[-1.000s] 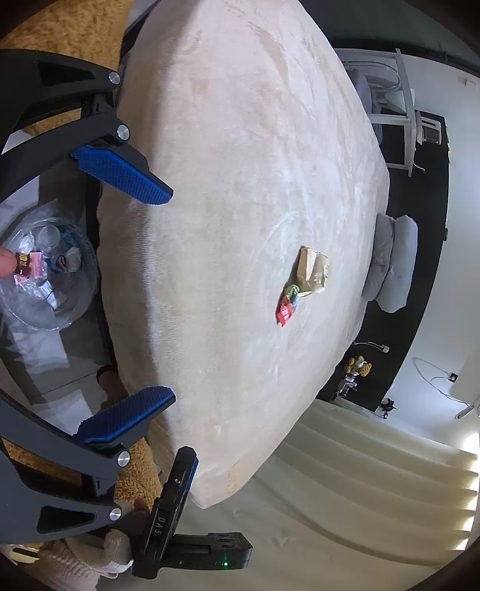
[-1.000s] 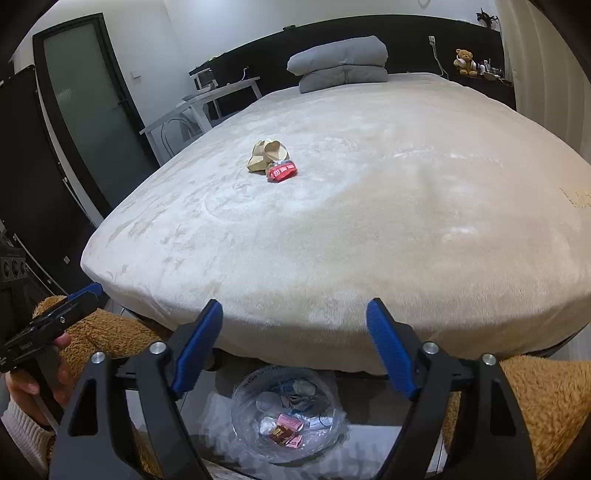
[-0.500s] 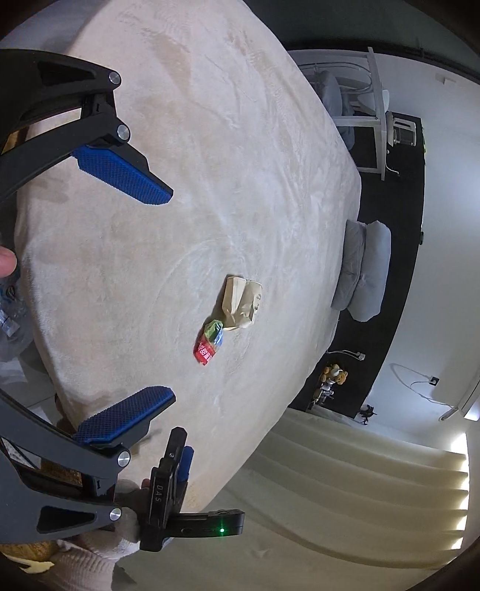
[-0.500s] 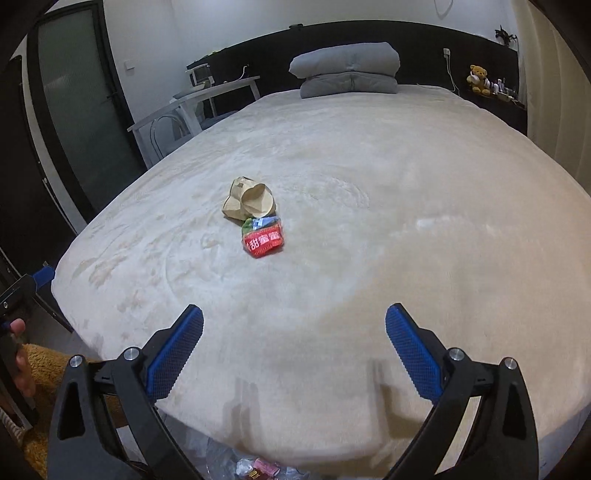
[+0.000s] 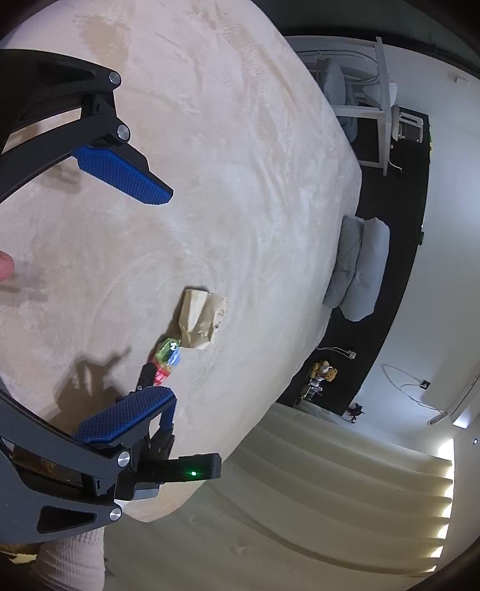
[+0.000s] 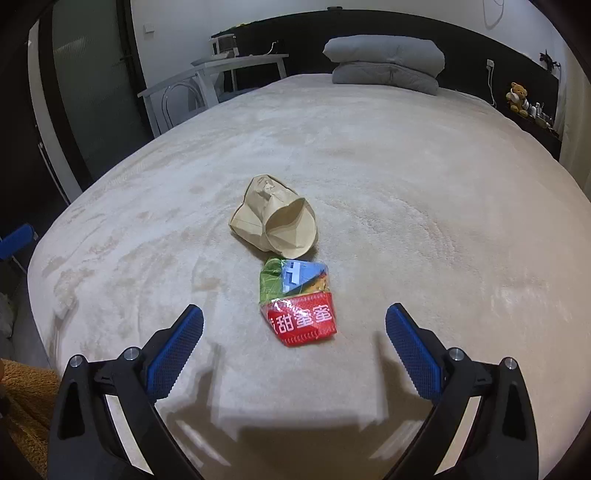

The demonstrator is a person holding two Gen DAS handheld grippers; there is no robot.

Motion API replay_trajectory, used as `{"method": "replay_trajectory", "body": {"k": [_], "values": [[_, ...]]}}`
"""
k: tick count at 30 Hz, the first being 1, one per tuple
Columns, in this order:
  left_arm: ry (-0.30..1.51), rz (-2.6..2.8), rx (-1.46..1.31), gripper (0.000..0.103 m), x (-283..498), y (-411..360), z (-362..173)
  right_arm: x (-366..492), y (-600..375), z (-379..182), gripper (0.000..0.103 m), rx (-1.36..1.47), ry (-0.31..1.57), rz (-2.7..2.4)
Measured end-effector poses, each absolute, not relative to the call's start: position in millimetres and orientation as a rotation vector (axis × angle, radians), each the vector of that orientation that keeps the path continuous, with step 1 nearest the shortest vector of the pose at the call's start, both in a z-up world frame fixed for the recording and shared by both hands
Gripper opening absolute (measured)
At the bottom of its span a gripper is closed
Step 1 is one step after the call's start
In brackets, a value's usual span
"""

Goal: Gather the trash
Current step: 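Grasp the red-and-green snack bag with the right tool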

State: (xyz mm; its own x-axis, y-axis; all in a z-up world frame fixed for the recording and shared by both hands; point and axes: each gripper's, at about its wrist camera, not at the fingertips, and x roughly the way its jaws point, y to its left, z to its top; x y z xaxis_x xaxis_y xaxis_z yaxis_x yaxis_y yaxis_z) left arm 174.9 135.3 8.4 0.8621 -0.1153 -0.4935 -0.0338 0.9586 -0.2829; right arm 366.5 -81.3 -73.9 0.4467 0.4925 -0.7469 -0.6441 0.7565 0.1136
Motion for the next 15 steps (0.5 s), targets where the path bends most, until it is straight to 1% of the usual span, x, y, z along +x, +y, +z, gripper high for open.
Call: {"method": "replay_trajectory", "body": {"k": [5,9,12,13,14,15], "values": [[0.524,-0.023,-0.240,0.097,190.9,147.7,7.5,384.8,-67.5,-87.5,0.097,-0.214,0.887,0.698],[0.580,-0.022,-0.215,0.097,208.5,155.3,-1.5,395.4,-57.5,-94.3,0.093,-0.229,0.918,0.702],[0.625,-0.033,-0.210,0.097,219.3,162.8,-10.1,398.1,-50.7,-96.9,0.085,-0.267,0.921,0.692],[0.635,-0.035,-0.217,0.097,222.1,165.1,-12.6,398.8,-49.4,-97.3,0.079,-0.279,0.926,0.683],[0.640,-0.038,-0.229,0.097,224.2,167.8,-14.7,398.5,-49.3,-97.4,0.070,-0.286,0.928,0.676],[0.642,-0.044,-0.241,0.097,225.4,169.5,-16.4,398.3,-49.7,-96.3,0.064,-0.292,0.925,0.668]]}}
